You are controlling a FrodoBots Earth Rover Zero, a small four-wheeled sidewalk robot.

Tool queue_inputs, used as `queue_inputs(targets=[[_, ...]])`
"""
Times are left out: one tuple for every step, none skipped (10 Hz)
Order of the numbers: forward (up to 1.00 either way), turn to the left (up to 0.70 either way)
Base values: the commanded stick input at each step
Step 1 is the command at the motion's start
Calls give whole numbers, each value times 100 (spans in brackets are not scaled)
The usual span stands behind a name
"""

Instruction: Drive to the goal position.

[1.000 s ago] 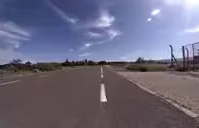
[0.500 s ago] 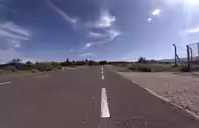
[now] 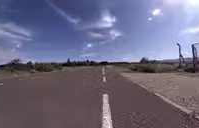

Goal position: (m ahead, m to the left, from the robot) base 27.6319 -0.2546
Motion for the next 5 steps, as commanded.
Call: queue_inputs(targets=[[100,0],[100,0],[100,0],[100,0],[100,-11]])
